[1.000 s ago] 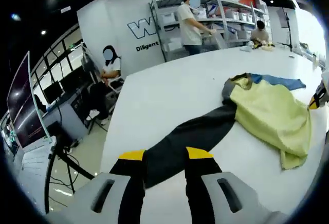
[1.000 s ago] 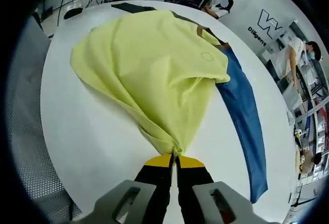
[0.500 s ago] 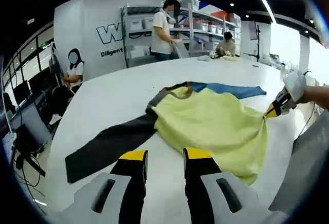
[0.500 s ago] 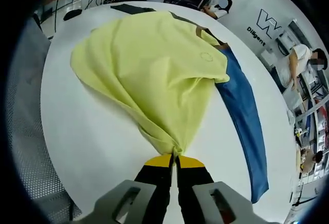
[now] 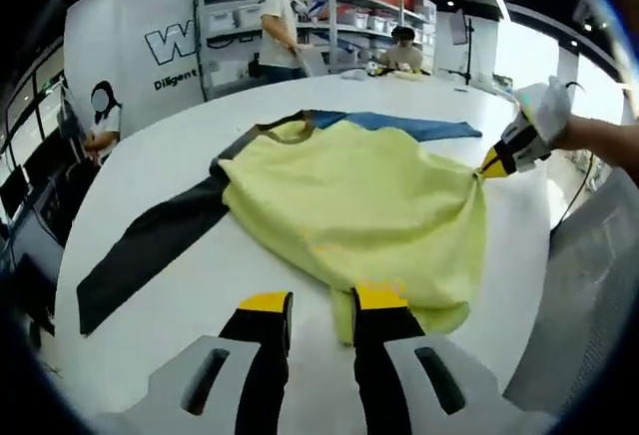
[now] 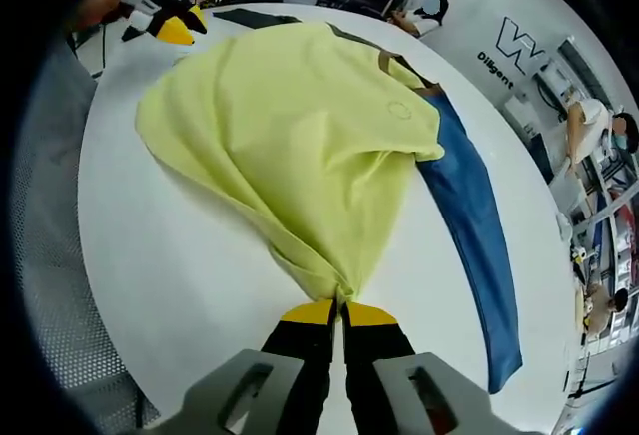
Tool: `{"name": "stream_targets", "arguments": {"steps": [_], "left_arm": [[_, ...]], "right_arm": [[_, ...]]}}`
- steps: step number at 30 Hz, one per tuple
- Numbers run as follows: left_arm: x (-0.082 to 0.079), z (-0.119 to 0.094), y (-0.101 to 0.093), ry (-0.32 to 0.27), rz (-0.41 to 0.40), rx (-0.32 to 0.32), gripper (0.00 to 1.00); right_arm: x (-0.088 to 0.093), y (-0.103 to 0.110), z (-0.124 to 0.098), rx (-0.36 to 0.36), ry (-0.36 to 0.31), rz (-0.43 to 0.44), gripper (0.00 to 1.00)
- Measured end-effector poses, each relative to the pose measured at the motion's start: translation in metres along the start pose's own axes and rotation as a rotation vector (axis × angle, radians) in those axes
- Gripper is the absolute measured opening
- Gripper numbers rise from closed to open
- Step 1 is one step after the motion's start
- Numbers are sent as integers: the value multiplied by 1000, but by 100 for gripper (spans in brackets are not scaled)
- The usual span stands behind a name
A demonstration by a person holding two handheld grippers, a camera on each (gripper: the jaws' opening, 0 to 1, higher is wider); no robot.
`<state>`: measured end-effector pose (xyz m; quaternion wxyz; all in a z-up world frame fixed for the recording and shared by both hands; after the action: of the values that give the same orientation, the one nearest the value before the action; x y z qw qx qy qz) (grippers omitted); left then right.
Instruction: Fold the garment on the visible template until the final outline fits inside the template.
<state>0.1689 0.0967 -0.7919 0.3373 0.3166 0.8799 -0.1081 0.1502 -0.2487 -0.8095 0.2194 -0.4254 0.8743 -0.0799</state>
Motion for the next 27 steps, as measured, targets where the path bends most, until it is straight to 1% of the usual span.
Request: {"name": "stream_targets", "arguments": {"steps": [1,2,3,4,6,9,11,13,16,18,20,24,27], "left_arm": [[3,3,-2,23,7,7,18],[6,6,-3,38,31,14,17],[7,8,-4,46,40,15,16],[10,11,-3,67,35,16,15],[11,14,-3,75,34,28,14],[12,18,-4,92,28,48,7],[10,19,-6,82,7,65,4],[9,20,-7,82,14,68,1],[9,20,-7,85,11,73,0],[10,19,-7,92,-15,80,0],[7,11,-6,68,-40,91,0],[4,0,-5,56,-57,86,0],[2,-8,-3,40,-104,96,0]], "right_arm": [[0,0,0,0,0,0,0],[0,0,0,0,0,1,0],[0,0,0,0,-1,2,0],[0,0,0,0,-1,3,0],[0,0,0,1,-2,4,0],[1,0,0,1,-4,6,0],[1,0,0,0,-4,8,0],[1,0,0,-1,-4,8,0],[1,0,0,-1,-5,9,0],[1,0,0,-2,-5,10,0],[1,0,0,-2,-6,9,0],[1,0,0,0,-8,9,0],[1,-1,0,-1,-7,11,0]]}}
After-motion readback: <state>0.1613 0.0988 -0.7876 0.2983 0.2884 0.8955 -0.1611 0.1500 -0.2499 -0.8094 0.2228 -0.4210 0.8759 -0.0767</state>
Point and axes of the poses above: the point that each gripper's makers call its tool centre point, and the gripper's own axes: z roughly forward along the fingers, y roughly to its left, x roughly out of its underside, the point moved 7 cm from there along -z, roughly backward along the fingers, and after that the axes turned 8 degrees about y, right-handed, at the moved point
